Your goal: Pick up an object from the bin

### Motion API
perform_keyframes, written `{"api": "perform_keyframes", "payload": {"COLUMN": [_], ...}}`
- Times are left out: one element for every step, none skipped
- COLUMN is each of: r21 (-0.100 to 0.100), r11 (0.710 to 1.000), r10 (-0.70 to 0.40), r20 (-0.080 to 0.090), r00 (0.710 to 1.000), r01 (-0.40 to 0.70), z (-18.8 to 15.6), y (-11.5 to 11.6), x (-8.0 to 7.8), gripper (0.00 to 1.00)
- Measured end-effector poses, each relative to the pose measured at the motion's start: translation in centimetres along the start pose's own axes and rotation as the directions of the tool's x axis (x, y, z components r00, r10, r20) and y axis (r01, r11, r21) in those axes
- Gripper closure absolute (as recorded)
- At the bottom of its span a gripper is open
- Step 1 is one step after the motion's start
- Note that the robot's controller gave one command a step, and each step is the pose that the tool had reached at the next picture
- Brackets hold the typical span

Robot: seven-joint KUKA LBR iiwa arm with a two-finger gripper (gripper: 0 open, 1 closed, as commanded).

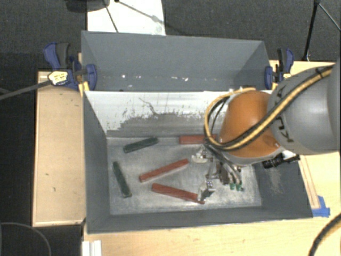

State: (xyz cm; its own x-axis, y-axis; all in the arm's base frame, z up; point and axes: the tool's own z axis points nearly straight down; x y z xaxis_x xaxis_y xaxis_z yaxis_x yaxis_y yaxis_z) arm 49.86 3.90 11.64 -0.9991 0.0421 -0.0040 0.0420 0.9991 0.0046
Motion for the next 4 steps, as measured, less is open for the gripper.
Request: {"api": "perform_keyframes", "payload": {"r21": [0.009, 0.009, 0.010, 0.008], "r11": [0.999, 0.999, 0.971, 0.872], "r10": [-0.046, -0.046, -0.238, -0.490], "r20": [-0.016, -0.016, -0.011, 0.023], "r00": [0.999, 0.999, 0.971, 0.871], "r01": [0.046, 0.046, 0.238, 0.490], "z": [4.1, 4.1, 4.0, 4.0], "y": [1.0, 1.0, 2.1, 4.5], "x": [-1.7, -1.7, -0.4, 0.5], "gripper": [1.00, 1.00, 1.00, 0.00]}}
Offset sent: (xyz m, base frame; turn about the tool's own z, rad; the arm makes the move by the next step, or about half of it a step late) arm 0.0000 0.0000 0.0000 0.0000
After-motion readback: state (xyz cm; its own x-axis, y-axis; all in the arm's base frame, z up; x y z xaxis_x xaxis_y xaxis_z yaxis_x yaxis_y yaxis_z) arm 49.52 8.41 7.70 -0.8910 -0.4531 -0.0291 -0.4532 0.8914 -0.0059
